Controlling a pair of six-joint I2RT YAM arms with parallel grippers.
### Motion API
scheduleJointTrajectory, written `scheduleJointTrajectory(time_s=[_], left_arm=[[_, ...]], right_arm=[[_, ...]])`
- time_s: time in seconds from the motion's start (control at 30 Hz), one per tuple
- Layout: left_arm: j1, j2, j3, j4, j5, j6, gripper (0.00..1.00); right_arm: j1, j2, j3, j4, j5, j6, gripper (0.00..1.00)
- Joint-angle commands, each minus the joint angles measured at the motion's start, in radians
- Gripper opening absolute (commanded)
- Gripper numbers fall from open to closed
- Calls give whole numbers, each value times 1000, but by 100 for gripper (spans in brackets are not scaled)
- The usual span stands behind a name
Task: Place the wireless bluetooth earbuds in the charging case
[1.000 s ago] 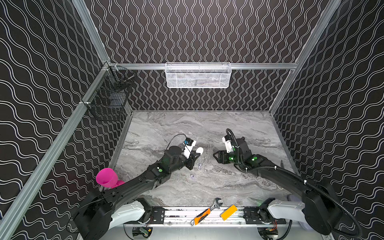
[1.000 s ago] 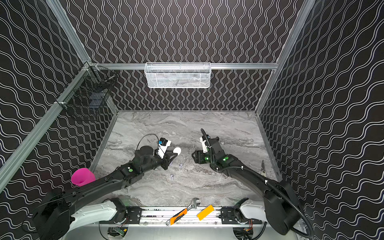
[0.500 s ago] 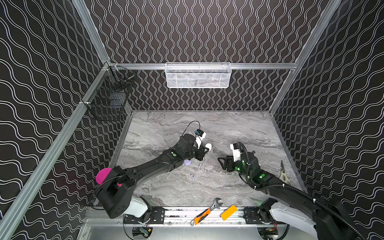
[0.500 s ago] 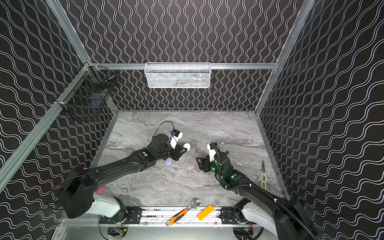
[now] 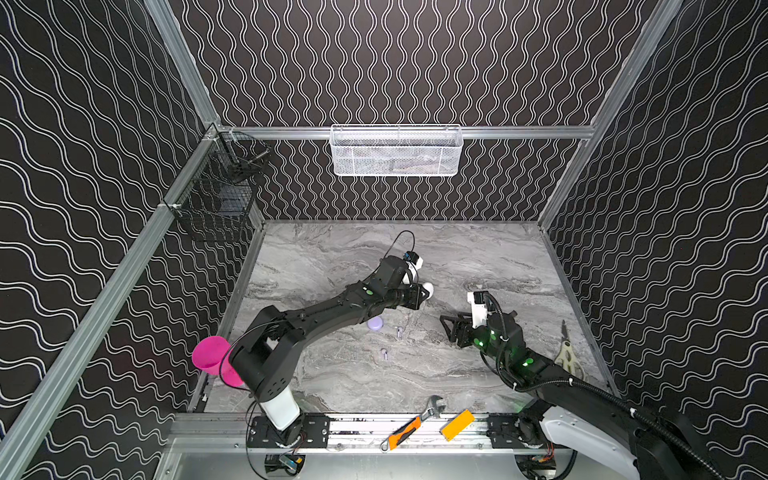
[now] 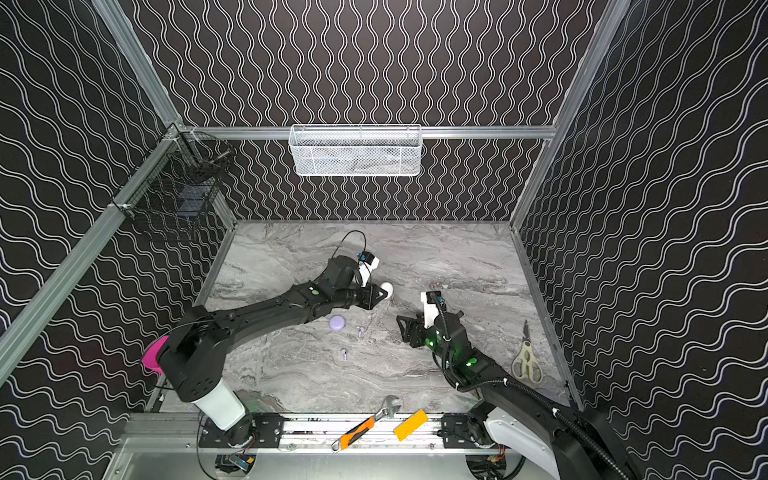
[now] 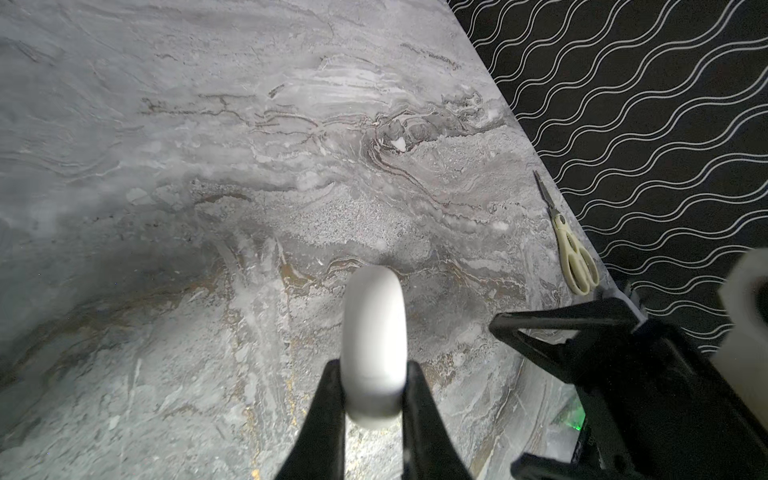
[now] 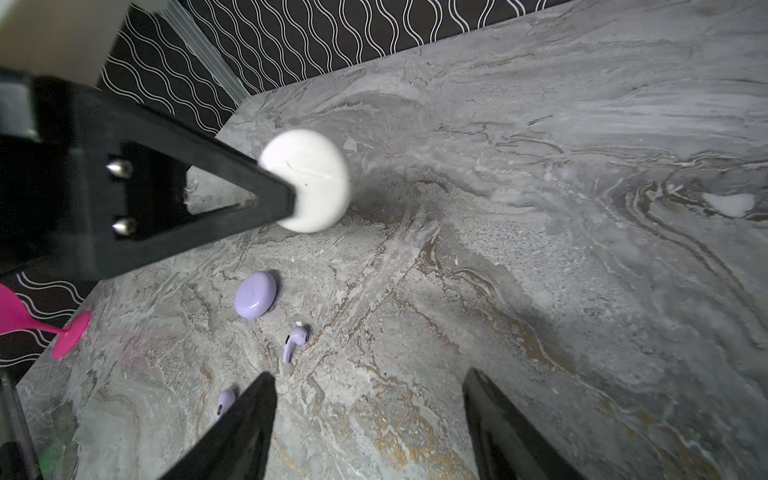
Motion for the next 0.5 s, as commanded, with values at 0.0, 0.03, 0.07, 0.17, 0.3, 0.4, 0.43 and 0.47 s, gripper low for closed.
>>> scheduleJointTrajectory(time_s=[0.0, 0.03, 0.07, 0.17, 0.3, 0.4, 0.43, 0.47], left_arm=[[18, 51, 30, 33, 59, -58, 0], [26, 65, 37, 41, 70, -67, 0], [32, 83, 44, 46, 80, -76, 0], [62, 130, 61, 58, 118, -104, 0], [106, 187, 68, 93, 179, -142, 0], [126, 221, 88, 73, 197, -134, 0], [128, 230, 95, 66, 201, -131, 0], [133, 239, 101, 60, 206, -130, 0]], right_arm=[[0, -3, -2, 33, 38, 3, 73], [-1, -2, -1, 31, 42, 3, 74], [0, 1, 2, 28, 45, 4, 74], [0, 9, 5, 16, 62, 8, 74], [0, 18, 10, 13, 62, 8, 74], [-1, 24, 11, 12, 64, 9, 74], [0, 27, 12, 13, 65, 7, 74], [0, 28, 13, 13, 66, 7, 74]])
